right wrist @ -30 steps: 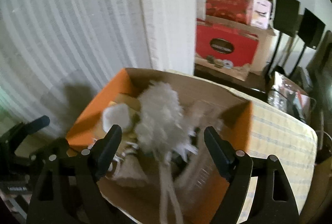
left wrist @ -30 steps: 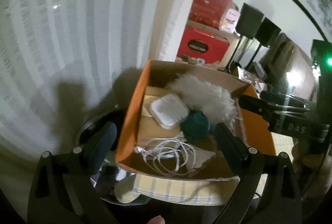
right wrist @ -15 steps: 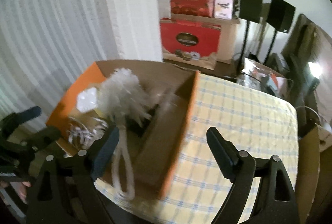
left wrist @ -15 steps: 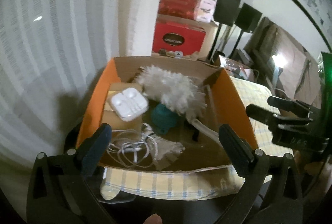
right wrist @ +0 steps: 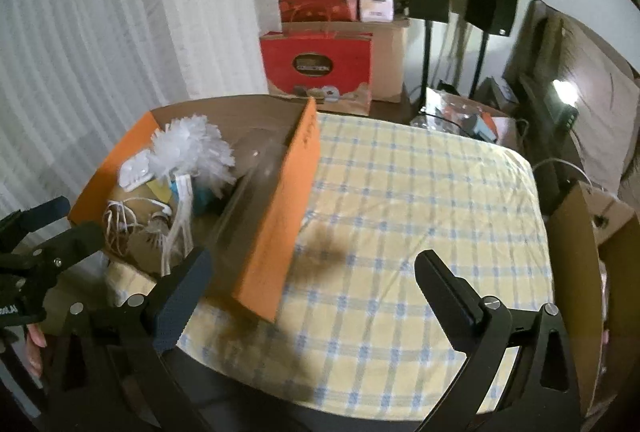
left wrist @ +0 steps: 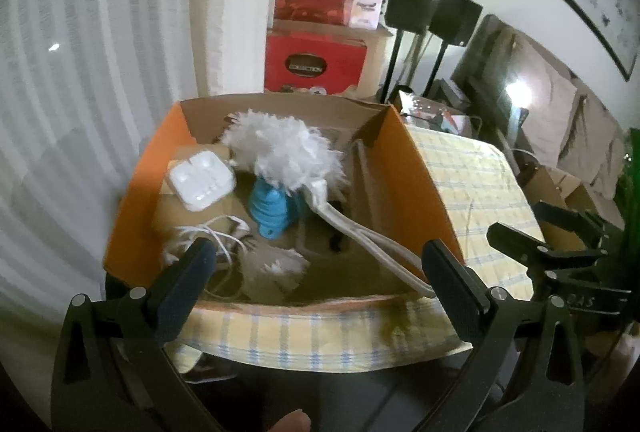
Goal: Organize objects
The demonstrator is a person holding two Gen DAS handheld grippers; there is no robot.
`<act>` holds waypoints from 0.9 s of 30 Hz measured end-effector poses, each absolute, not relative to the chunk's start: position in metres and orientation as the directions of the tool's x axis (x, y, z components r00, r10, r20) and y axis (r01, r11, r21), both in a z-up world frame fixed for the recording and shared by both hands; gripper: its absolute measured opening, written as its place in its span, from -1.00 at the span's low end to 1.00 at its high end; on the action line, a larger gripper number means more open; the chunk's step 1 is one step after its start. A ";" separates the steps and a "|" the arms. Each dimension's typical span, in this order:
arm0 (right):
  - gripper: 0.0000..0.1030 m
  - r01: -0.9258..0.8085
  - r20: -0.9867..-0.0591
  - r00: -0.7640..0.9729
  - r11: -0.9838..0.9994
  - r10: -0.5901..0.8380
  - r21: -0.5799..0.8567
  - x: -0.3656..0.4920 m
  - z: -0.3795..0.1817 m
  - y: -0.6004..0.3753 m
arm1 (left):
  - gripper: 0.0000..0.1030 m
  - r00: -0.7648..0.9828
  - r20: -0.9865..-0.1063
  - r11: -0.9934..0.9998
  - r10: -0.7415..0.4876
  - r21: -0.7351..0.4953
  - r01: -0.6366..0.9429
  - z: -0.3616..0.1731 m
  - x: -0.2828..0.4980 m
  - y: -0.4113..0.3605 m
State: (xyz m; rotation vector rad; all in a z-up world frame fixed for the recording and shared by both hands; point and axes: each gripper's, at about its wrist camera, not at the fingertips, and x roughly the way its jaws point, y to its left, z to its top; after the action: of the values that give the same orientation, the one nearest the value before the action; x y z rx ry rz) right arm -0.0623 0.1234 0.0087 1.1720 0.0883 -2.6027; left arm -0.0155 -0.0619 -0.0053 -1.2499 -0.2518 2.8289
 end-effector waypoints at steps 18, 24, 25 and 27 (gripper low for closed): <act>0.99 0.170 -0.710 -0.681 -0.982 -0.178 0.083 0.000 0.007 0.167 | 0.99 -0.670 -0.733 -0.987 0.115 -0.158 0.003 -0.009 0.027 -0.026; 0.99 0.146 -0.699 -0.699 -0.987 -0.151 0.068 0.016 0.008 0.174 | 0.99 -0.670 -0.733 -0.988 0.118 -0.153 -0.007 -0.012 0.035 -0.017; 0.99 0.138 -0.698 -0.701 -0.988 -0.146 0.068 0.019 0.007 0.176 | 0.99 -0.670 -0.733 -0.989 0.117 -0.150 -0.009 -0.012 0.035 -0.016; 0.99 0.134 -0.696 -0.703 -0.988 -0.147 0.074 0.022 0.007 0.179 | 0.99 -0.669 -0.735 -0.989 0.114 -0.146 -0.007 -0.014 0.036 -0.013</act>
State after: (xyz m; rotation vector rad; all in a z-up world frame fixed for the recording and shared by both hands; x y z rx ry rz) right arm 0.0216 0.1786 0.0068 1.1319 -0.0260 -2.7664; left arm 0.0356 -0.0127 -0.0136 -1.2476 -0.2020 2.8036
